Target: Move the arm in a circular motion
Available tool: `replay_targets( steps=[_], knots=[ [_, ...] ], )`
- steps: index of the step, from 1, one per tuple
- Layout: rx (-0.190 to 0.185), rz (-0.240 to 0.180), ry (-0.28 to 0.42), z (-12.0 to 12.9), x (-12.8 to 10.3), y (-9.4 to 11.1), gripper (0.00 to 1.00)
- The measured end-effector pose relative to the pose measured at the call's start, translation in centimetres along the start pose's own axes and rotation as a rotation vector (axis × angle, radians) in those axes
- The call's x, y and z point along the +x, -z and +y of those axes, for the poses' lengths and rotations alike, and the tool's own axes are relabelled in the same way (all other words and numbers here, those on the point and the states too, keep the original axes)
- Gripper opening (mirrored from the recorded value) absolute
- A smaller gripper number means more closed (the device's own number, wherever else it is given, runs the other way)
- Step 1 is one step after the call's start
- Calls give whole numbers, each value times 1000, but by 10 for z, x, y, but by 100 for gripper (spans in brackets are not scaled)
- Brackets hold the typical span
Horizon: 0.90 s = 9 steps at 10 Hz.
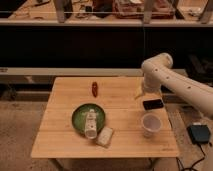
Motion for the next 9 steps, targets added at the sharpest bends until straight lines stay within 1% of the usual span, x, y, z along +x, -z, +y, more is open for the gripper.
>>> replay_targets(
  steps=[1, 2, 3, 5, 6, 7, 9],
  knots=[
    [22, -7, 25, -23, 11, -9, 80],
    [43, -13, 43, -40, 15, -13, 80],
    [64, -17, 72, -62, 19, -16, 80],
    [100, -11, 129, -101, 26, -15, 80],
    [119, -6, 156, -119, 28, -12, 80],
    [144, 3, 190, -143, 29, -5, 80],
    [185, 21, 244, -178, 28, 13, 80]
  ],
)
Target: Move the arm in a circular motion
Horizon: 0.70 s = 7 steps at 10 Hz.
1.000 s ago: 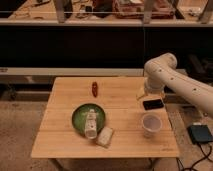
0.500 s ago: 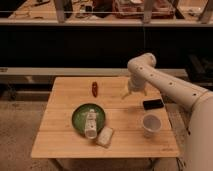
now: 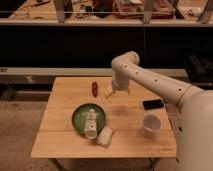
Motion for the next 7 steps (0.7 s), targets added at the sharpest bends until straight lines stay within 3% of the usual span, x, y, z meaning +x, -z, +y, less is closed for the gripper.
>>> replay_targets(
  steps=[2, 5, 7],
  knots=[
    [59, 14, 100, -59, -7, 24, 80],
    [106, 10, 206, -111, -46, 55, 80],
    [142, 14, 239, -131, -76, 74, 80]
  ],
)
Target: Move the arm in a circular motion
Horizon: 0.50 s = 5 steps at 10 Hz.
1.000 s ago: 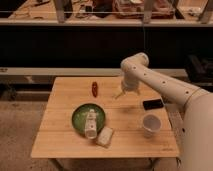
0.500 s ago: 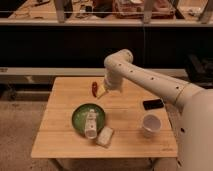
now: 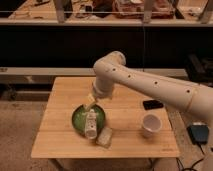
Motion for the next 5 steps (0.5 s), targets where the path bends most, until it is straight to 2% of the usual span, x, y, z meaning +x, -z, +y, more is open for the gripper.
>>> replay_targets(
  steps=[3, 5],
  knots=[
    [45, 9, 19, -31, -45, 32, 80],
    [52, 5, 2, -33, -80, 55, 80]
  ],
)
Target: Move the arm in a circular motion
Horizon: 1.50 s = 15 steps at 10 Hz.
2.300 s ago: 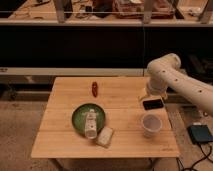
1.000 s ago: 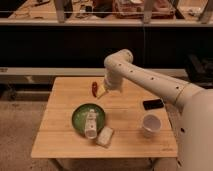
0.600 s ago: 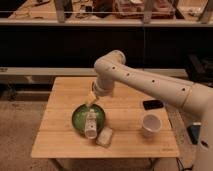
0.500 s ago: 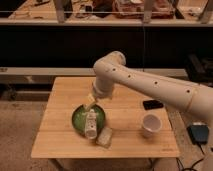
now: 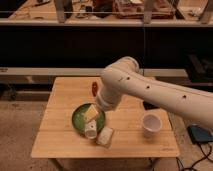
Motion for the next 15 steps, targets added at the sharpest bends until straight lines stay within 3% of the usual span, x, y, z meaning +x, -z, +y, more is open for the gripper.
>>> replay_targets(
  steps=[2, 5, 9, 10, 12, 15],
  knots=[
    [-29, -25, -26, 16, -33, 17, 80],
    [-108, -62, -118, 72, -80, 39, 80],
    [-257, -72, -295, 182, -122, 53, 80],
    [-301, -75, -344, 219, -125, 52, 80],
    [-351, -72, -381, 261, -112, 44, 80],
    [-381, -57, -391, 302, -64, 26, 80]
  ],
)
